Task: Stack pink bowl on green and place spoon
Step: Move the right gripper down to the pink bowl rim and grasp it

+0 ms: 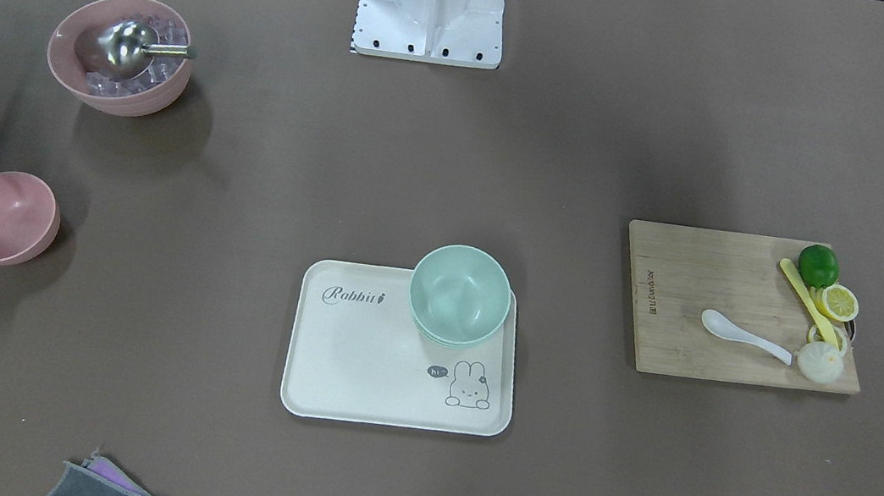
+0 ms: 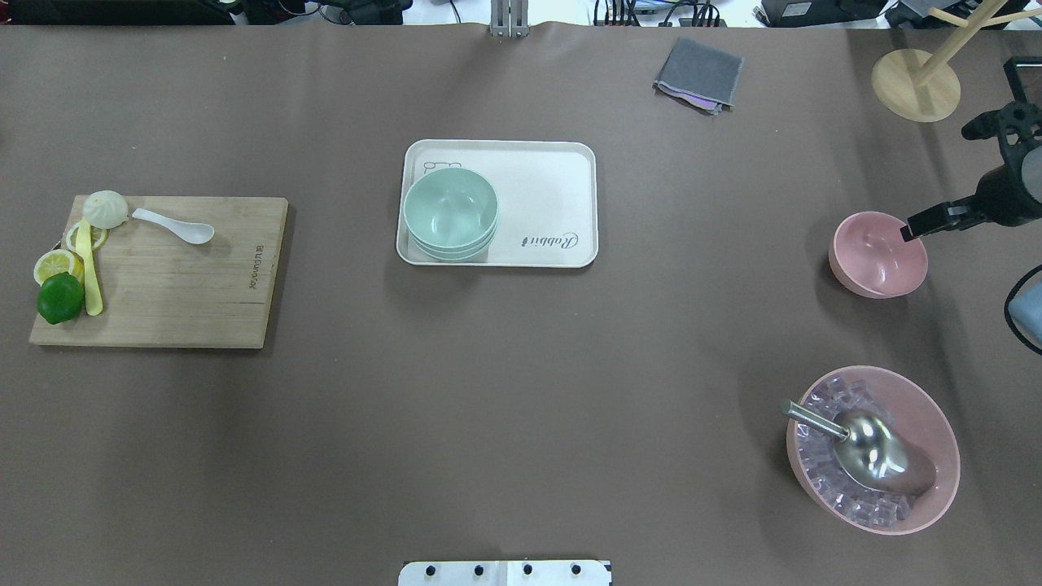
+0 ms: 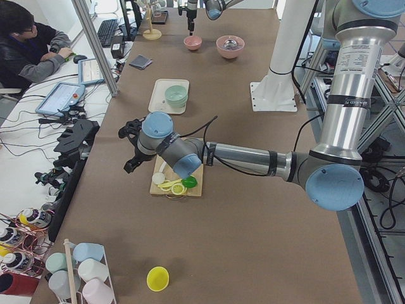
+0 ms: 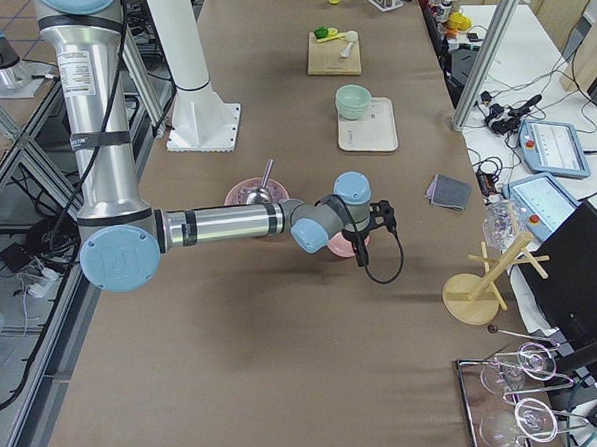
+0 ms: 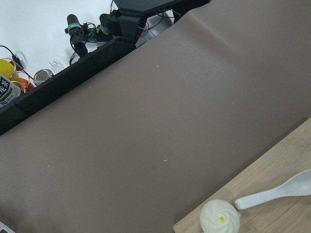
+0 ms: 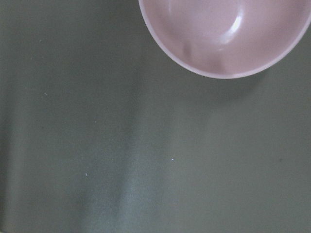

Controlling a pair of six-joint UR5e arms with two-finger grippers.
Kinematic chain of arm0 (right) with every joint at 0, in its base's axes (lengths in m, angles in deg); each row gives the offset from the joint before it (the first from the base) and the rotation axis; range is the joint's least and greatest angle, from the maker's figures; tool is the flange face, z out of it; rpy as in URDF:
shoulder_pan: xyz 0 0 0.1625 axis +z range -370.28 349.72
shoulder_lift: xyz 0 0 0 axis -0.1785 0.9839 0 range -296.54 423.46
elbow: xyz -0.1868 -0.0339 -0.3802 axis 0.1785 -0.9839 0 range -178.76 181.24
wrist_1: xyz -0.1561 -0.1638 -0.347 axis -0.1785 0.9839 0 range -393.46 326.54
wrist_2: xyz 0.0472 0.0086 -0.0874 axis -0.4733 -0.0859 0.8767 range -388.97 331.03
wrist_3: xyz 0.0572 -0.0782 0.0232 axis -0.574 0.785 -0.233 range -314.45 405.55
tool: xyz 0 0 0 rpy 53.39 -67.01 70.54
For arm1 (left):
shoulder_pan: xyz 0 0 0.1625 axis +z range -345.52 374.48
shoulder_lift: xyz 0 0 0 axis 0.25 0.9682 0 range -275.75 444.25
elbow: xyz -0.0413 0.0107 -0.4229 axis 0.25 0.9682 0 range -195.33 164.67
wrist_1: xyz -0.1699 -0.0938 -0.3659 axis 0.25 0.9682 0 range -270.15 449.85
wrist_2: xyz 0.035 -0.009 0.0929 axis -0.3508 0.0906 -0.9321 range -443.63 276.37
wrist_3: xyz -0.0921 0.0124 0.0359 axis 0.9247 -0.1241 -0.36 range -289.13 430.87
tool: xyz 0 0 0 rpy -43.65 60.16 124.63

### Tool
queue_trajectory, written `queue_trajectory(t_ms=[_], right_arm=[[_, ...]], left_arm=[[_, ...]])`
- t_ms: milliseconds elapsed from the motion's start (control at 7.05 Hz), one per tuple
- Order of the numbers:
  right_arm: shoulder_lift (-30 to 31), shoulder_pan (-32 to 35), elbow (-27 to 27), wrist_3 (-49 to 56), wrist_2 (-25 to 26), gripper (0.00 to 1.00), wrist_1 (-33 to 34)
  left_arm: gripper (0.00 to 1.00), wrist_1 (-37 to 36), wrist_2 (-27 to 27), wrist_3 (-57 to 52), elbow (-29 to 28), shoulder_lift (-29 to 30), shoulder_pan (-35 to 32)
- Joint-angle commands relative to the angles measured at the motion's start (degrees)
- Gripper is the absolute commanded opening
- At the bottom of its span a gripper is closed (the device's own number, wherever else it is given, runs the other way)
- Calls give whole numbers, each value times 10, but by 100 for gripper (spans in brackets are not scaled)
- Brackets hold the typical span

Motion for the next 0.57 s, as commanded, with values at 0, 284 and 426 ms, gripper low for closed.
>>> queue_trajectory(t_ms=[0,284,426], right_arm=[[23,-23,-21,-84,9,64,-74],[31,-23,-13,-83,4,0,-74],[30,-22,-6,-83,4,0,-73]], left_arm=[[100,1,0,-1,0,0,0],[100,1,1,-2,0,-3,2],[100,1,1,-2,0,-5,4]])
